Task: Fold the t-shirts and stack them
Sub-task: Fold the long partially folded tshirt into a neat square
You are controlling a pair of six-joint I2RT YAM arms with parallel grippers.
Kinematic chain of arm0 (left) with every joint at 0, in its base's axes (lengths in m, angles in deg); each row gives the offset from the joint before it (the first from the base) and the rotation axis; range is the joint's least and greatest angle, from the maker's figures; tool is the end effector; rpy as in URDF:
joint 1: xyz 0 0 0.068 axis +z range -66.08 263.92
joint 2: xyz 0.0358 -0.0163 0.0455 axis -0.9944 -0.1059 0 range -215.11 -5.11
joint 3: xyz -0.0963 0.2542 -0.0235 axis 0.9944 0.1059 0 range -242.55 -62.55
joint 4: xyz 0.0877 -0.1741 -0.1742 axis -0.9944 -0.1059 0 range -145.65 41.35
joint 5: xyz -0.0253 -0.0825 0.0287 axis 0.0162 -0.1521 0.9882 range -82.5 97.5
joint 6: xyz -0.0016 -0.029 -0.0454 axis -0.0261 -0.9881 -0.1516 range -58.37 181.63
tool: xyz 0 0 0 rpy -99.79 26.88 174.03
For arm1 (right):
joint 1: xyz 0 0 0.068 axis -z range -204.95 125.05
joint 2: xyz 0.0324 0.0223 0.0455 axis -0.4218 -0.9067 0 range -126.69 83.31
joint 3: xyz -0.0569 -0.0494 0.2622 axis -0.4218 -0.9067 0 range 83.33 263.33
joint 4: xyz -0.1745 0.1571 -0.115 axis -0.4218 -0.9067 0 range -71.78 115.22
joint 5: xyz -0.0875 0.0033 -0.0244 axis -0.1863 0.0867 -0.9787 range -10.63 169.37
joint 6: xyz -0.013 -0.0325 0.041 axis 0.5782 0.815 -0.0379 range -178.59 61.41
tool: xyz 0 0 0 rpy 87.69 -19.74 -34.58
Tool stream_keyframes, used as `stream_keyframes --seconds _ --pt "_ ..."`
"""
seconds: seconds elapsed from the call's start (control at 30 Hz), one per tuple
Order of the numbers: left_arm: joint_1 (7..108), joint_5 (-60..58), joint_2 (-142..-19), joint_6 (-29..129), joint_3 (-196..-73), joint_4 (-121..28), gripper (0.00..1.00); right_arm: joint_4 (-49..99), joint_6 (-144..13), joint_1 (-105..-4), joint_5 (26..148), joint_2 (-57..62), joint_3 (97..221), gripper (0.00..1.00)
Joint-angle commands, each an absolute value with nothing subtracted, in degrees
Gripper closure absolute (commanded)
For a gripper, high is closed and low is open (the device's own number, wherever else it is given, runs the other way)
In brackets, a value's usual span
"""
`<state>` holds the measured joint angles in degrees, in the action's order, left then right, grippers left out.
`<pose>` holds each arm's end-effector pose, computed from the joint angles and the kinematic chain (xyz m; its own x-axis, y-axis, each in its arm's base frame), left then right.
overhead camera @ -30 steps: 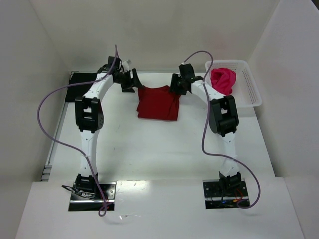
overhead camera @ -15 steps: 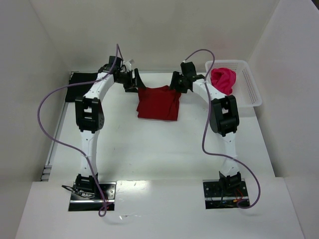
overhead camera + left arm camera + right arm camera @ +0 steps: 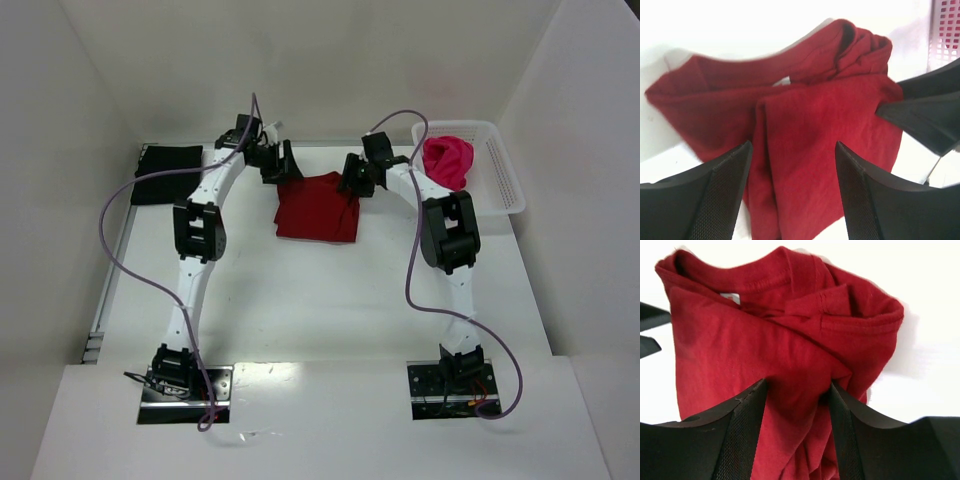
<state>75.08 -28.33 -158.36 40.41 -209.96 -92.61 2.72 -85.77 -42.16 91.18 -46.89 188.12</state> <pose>0.5620 -0.1086 0.1885 -0.8838 -0.1594 -0.4399 0.1910 0.7352 -0.6504 0.4853 0.1580 0.1835 -0.8227 0.2133 -0.5270 -0.0504 0.8959 0.4413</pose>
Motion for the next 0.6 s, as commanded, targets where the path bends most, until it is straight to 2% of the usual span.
stream_keyframes --seconds 0.0,0.4,0.47,0.57 --pt "75.0 -29.0 -161.0 40.1 -215.9 -94.8 0.25 4.7 -86.4 -41.8 91.3 -42.6 187.3 0.42" --pt "73.5 -30.8 -163.0 39.6 -217.9 -95.8 0.40 5.2 -87.4 -41.8 91.3 -43.7 187.3 0.42" --pt "73.5 -30.8 -163.6 40.1 -217.9 -95.8 0.40 5.2 -87.4 -41.8 91.3 -44.2 187.9 0.42" --pt "73.5 -31.6 -164.1 40.1 -217.9 -95.8 0.42 5.2 -87.4 -41.8 91.3 -44.8 188.4 0.47"
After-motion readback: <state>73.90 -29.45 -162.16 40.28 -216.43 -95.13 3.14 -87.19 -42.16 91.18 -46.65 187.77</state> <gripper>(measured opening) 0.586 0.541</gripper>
